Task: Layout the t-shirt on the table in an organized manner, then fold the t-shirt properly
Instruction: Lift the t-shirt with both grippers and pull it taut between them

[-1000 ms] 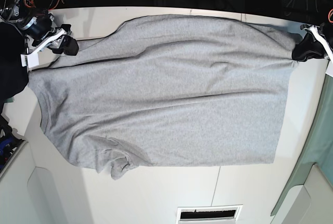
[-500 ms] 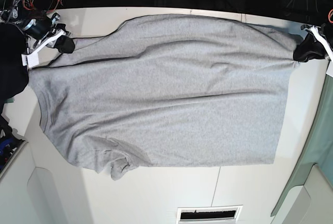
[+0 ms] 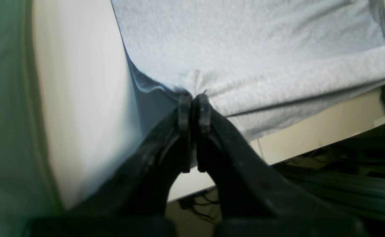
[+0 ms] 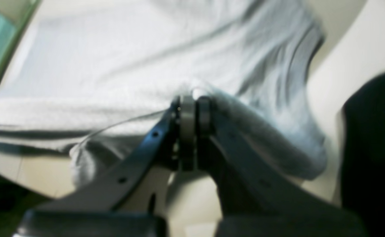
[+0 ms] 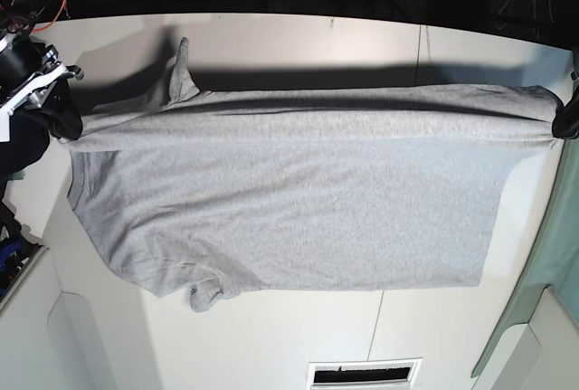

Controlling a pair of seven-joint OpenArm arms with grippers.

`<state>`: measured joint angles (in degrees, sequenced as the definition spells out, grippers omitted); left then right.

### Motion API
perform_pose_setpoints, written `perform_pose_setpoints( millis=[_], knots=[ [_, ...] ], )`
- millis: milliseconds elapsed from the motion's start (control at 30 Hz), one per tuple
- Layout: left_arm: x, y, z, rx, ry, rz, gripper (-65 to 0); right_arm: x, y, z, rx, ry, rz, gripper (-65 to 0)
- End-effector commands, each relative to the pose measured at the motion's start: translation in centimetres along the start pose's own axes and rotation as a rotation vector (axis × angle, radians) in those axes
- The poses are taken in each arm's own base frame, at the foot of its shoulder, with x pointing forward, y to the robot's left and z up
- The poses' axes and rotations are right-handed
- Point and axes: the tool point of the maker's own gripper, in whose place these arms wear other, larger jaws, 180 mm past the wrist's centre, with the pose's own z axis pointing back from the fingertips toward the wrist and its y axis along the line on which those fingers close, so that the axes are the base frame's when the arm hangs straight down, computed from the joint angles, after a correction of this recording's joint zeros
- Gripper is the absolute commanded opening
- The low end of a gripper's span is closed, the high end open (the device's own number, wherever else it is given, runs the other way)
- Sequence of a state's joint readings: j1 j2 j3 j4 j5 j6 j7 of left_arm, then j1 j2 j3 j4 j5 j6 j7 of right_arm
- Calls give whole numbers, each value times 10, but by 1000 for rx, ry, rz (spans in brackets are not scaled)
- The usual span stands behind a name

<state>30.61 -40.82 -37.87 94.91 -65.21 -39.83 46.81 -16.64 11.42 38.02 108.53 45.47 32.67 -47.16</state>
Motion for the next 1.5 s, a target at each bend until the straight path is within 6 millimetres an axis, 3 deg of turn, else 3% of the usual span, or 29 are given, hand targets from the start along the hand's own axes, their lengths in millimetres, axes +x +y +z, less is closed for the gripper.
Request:
perform_pose_setpoints(
  millis=[0,100,233,433,500,567,733,967,1300,1367,1467],
  knots=[
    [18,4,2,16,-40,-56,-650,24,-2,1,-6,-74,34,-650],
    [21,3,-13,36,-41,-137,-650,45,3,-17,-1,-101,78,-650],
    [11,-7,-51,-4,12,-187,-650,44,6,-57,17,-63,93,-650],
    [19,25,-95,42,21,-172,-650,35,1,-112,38,24,41,-650],
    [17,35,-103,52,37,-138,-650,32,-2,-121,38,51,18,-459],
    [13,42,-110,58,53,-108,-650,24,-3,-122,38,101,7,-338],
    [5,48,-113,65,76,-80,-650,6,8,-108,103,170,-49,-334],
    [-15,47,-110,63,124,-69,-650,-53,-12,-80,13,207,-60,-334],
    [-4,42,-111,38,70,-32,-650,-74,-22,-90,-30,181,-71,-336],
    [-2,42,-111,39,65,-34,-650,-73,-20,-95,-21,178,-79,-357],
    [-2,42,-111,39,62,-34,-650,-69,-17,-102,-9,175,-75,-477]
  ],
)
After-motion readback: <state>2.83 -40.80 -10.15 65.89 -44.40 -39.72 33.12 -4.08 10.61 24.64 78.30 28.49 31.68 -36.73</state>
